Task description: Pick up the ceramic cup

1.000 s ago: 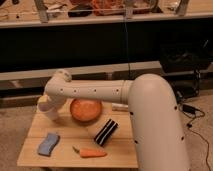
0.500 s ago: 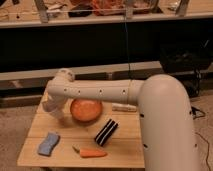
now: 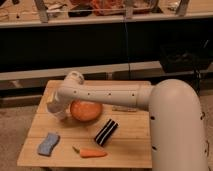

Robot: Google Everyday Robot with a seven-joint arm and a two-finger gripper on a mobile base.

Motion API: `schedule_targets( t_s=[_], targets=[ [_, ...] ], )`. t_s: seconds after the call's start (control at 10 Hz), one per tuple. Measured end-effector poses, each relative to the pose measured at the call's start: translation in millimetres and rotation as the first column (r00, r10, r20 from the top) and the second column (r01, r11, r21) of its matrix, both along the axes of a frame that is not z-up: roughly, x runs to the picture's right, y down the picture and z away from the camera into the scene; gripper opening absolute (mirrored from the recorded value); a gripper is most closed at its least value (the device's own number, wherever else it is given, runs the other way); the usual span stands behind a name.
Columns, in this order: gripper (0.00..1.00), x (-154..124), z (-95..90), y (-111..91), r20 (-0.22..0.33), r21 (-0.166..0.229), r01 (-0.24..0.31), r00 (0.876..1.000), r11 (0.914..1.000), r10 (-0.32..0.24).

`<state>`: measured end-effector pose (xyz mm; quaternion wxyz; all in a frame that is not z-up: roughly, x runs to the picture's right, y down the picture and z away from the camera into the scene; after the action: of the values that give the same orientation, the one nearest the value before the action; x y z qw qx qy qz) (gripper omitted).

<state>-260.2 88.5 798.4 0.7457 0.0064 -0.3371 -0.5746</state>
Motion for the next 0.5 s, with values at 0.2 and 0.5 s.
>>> schedule_targets(
  t_s=[0.2, 0.5],
  targets=[
    [0.01, 1.3, -0.7, 0.4, 0.037, -0.006, -0.012, 0.999, 0.9999, 0.013],
    [0.01, 6.1, 0.2, 0.3, 0.091, -0.03, -0.04, 0.995, 0.9988, 0.042]
  ],
)
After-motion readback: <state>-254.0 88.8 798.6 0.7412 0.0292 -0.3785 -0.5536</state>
